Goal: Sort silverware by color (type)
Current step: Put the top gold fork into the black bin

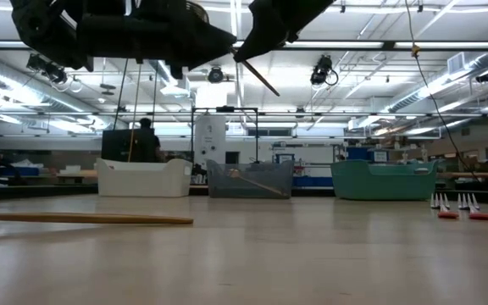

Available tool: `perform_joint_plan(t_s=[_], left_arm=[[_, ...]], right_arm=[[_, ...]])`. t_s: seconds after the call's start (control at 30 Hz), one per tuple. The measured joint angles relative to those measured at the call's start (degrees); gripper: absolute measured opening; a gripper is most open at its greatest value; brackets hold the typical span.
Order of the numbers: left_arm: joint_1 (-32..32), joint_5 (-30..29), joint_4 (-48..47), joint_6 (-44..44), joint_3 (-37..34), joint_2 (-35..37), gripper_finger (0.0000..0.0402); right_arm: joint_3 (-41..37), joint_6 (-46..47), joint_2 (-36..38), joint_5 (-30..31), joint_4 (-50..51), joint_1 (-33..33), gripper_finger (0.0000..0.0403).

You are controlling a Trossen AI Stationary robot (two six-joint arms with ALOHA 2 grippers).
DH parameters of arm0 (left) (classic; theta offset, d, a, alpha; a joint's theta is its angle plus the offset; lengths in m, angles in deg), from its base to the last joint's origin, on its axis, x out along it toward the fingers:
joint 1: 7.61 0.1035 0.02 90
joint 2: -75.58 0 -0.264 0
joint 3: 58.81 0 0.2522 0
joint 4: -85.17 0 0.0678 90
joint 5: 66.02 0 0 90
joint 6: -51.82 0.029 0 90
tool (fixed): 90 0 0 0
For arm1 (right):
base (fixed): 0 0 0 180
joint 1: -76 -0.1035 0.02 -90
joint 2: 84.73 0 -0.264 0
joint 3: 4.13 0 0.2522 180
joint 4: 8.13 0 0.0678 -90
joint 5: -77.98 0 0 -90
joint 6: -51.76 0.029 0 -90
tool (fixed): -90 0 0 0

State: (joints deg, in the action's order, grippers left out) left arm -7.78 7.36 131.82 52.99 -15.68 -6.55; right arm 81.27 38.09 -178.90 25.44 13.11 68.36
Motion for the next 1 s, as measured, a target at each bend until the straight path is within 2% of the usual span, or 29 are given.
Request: perform_joint_plan(t_s=[0.17,0.4,0.73,1.0], left_arm=[[0.3,-0.2,-3.3,-0.4,0.0,0.1,0.0163],[-0.8,-0.5,-8.4,-0.6,0.1,0.5,0.0164],[-2.4,-1.2,-15.9,-2.5,0.1,0.4,0.0164],[-3.7,-4.5,-23.4,-3.5,0.0,4.9,0.0164]], right_arm=[[-0.1,0.0,0.0,1.2,0.8,0.0,0.0025],[-0.2,1.3,0.0,2.1,3.3,0.5,0.0030],[-0.2,2.3,0.0,-2.0,6.8,4.4,0.0031],[0.1,0.9,0.1,-4.1,8.5,6.4,0.0031]])
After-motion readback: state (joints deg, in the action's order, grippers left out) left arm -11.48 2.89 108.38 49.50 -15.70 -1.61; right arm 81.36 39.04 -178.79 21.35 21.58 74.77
